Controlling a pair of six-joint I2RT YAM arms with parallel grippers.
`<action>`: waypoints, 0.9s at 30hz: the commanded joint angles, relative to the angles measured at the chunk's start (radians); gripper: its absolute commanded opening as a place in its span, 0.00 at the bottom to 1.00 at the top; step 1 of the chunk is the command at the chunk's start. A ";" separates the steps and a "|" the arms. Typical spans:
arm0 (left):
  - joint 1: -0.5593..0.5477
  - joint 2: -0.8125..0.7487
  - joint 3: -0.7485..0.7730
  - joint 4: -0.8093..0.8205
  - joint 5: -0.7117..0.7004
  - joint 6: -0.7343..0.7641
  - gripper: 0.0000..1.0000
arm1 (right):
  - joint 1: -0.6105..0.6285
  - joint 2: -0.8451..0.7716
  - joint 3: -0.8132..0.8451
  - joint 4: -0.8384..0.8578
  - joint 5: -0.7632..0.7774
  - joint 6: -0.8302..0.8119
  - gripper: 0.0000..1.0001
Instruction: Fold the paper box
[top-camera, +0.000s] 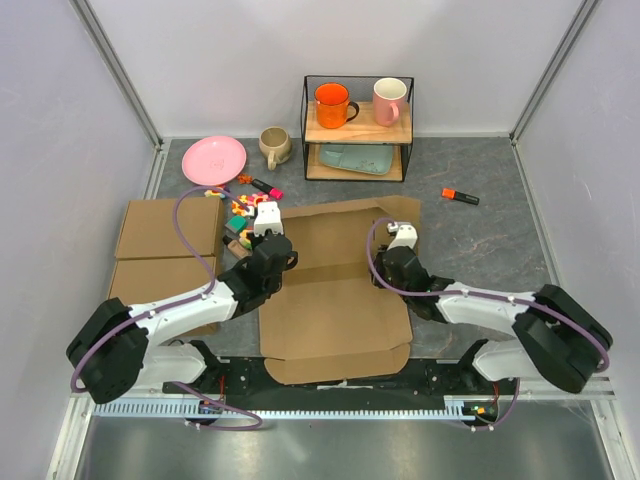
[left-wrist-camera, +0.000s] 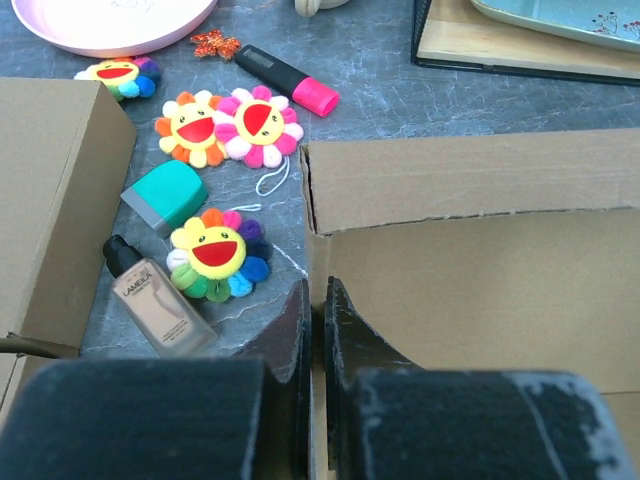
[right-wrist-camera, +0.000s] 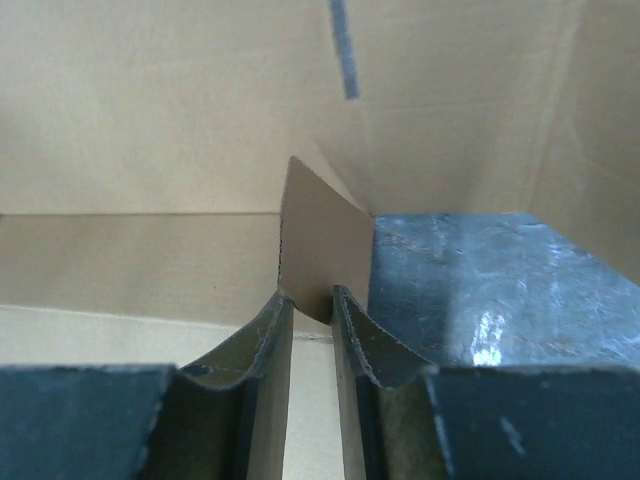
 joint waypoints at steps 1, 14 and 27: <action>-0.015 0.029 -0.030 -0.061 0.005 -0.003 0.02 | 0.033 0.105 0.073 0.027 -0.062 -0.095 0.30; -0.018 0.018 -0.027 -0.080 -0.010 -0.003 0.02 | 0.092 -0.254 0.200 -0.287 0.254 -0.179 0.87; -0.018 0.023 -0.032 -0.088 0.034 -0.009 0.02 | -0.220 -0.334 0.112 -0.271 0.280 -0.055 0.89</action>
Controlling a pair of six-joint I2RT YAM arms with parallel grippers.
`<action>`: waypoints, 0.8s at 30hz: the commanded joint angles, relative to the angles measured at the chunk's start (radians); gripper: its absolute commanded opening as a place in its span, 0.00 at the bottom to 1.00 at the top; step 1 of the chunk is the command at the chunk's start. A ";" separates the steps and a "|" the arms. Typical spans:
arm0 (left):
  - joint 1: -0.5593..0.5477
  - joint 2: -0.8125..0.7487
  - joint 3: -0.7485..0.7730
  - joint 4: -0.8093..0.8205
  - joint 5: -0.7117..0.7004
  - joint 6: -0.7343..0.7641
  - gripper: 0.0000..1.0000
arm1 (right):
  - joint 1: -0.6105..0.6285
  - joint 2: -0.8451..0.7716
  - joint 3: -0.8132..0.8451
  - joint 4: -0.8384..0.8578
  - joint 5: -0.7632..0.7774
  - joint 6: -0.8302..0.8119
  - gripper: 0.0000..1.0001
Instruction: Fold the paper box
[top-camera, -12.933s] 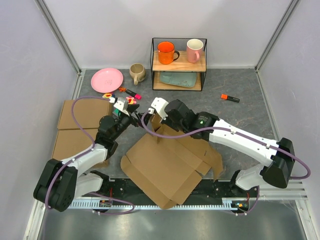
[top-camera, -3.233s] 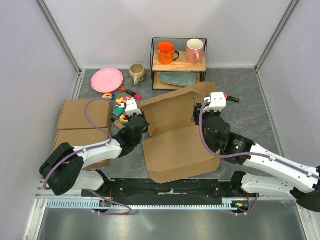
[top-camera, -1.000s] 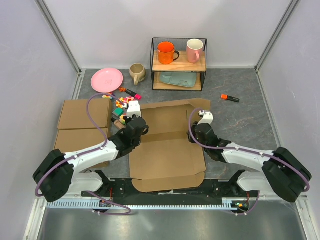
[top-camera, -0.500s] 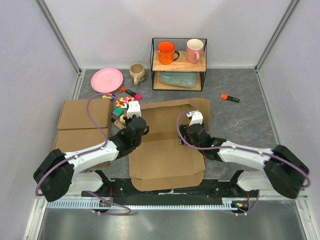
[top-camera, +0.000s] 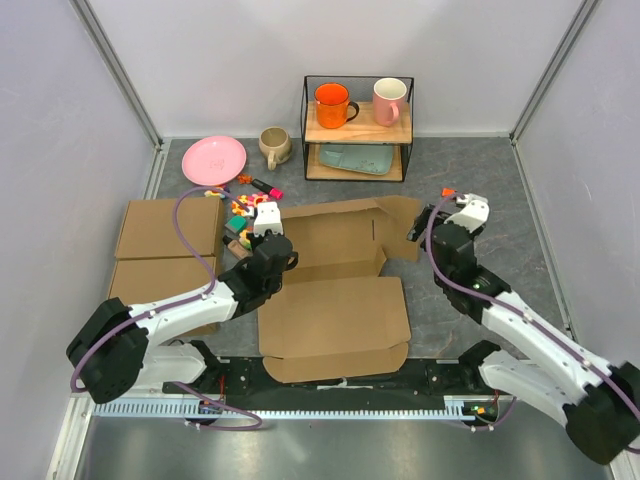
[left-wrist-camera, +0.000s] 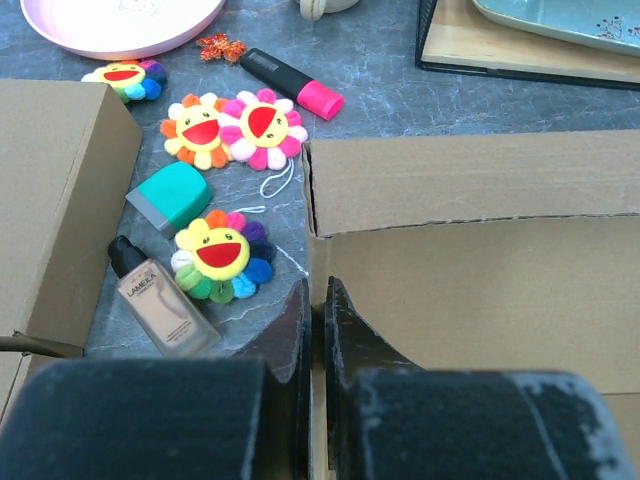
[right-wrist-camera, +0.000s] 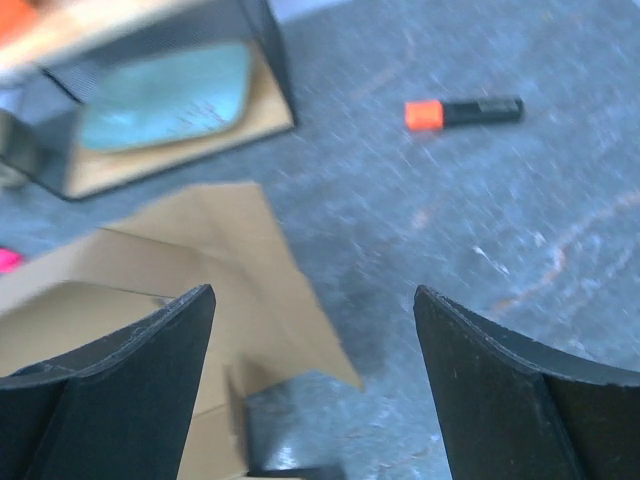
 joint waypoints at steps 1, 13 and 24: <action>-0.014 0.022 -0.030 -0.095 0.056 -0.012 0.02 | -0.091 0.118 -0.071 0.030 -0.092 0.068 0.88; -0.014 0.017 -0.033 -0.098 0.070 -0.007 0.02 | -0.160 0.319 -0.100 0.314 -0.242 0.045 0.82; -0.012 0.037 -0.025 -0.086 0.104 0.021 0.02 | -0.168 0.303 -0.113 0.392 -0.406 0.032 0.36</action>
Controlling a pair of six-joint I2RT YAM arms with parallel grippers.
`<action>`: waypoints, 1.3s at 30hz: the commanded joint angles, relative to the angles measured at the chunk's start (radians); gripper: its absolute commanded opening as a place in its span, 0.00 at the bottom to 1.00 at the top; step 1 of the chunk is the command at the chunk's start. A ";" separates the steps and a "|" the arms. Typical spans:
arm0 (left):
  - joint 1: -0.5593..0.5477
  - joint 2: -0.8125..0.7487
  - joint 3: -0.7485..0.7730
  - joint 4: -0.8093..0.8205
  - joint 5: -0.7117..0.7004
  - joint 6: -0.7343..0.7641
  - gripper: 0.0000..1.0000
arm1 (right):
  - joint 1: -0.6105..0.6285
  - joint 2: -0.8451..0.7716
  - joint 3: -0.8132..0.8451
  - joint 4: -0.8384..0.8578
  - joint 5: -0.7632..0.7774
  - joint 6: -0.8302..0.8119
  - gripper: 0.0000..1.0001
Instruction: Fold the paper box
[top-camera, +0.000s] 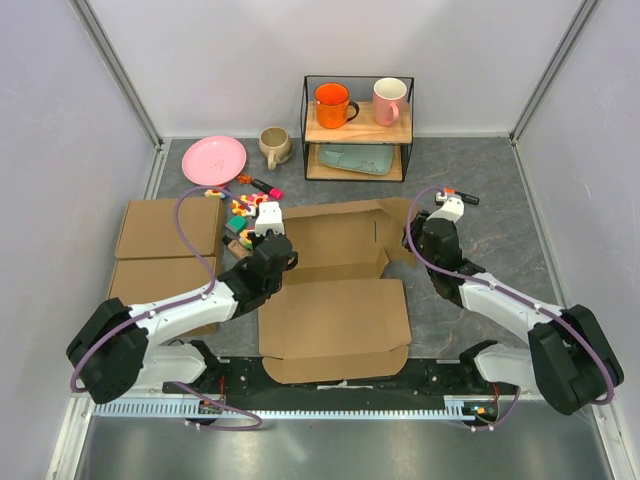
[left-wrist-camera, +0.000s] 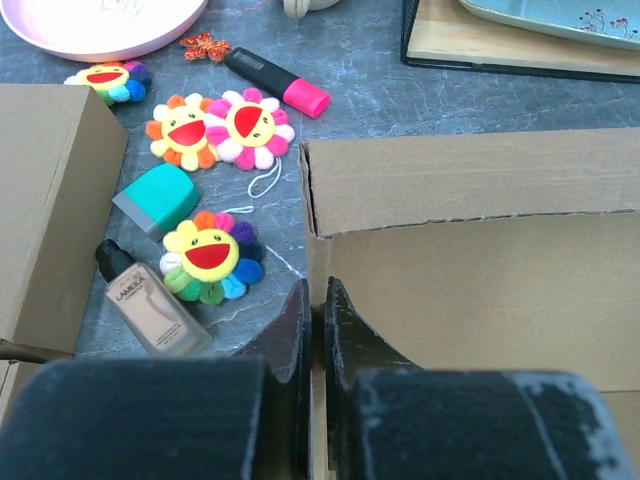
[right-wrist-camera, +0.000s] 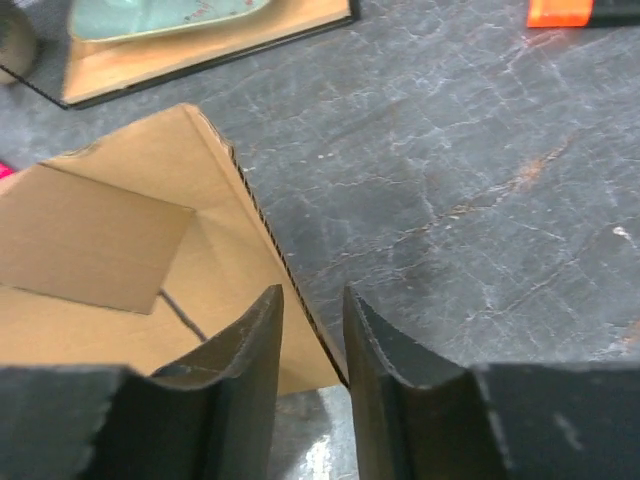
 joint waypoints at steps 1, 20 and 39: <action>-0.013 0.040 -0.023 -0.089 0.068 0.012 0.02 | -0.002 -0.071 -0.005 0.043 -0.085 0.011 0.32; -0.028 0.069 -0.029 -0.084 0.068 -0.002 0.02 | 0.040 -0.250 -0.006 -0.109 -0.280 0.037 0.00; -0.031 0.034 -0.045 -0.052 0.053 -0.029 0.02 | 0.275 -0.145 0.106 -0.199 -0.256 -0.149 0.34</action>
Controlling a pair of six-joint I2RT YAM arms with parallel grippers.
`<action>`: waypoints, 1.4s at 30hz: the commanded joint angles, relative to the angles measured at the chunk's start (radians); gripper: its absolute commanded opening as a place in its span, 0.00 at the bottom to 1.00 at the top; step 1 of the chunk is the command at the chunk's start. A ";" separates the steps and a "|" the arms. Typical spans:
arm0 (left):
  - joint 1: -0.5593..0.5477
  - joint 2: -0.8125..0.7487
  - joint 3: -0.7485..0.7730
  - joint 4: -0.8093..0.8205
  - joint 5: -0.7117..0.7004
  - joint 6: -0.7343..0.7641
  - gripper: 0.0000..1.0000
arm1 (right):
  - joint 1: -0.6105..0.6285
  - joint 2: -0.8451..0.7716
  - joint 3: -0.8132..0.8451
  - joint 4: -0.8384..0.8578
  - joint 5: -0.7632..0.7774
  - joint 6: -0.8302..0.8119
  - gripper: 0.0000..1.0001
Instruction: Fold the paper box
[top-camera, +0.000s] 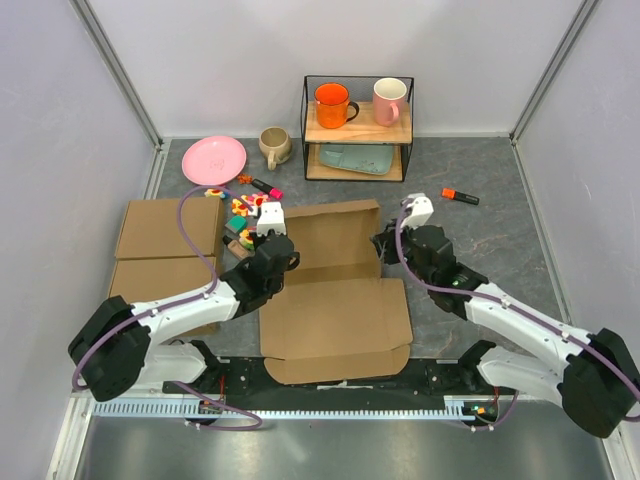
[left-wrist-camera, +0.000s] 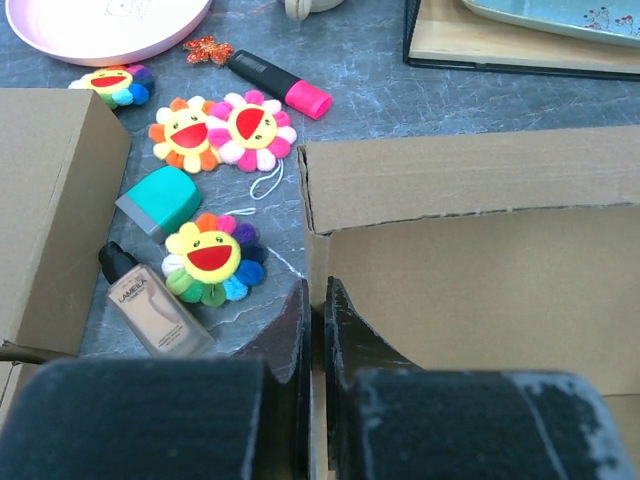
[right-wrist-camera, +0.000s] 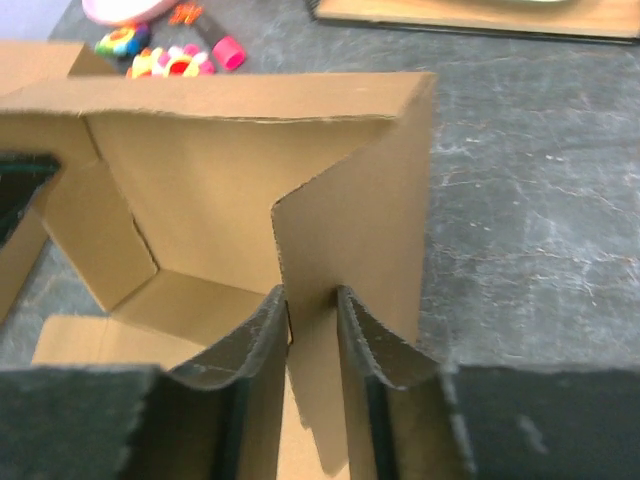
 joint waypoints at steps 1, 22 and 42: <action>-0.023 0.013 -0.054 -0.062 0.070 -0.049 0.02 | 0.068 0.030 0.037 -0.069 -0.037 -0.037 0.39; -0.023 -0.019 -0.090 -0.044 0.044 -0.038 0.02 | -0.045 -0.301 0.057 -0.147 0.466 0.018 0.74; -0.030 -0.039 -0.096 -0.042 0.047 -0.046 0.02 | -0.340 0.011 -0.118 0.172 -0.337 0.171 0.74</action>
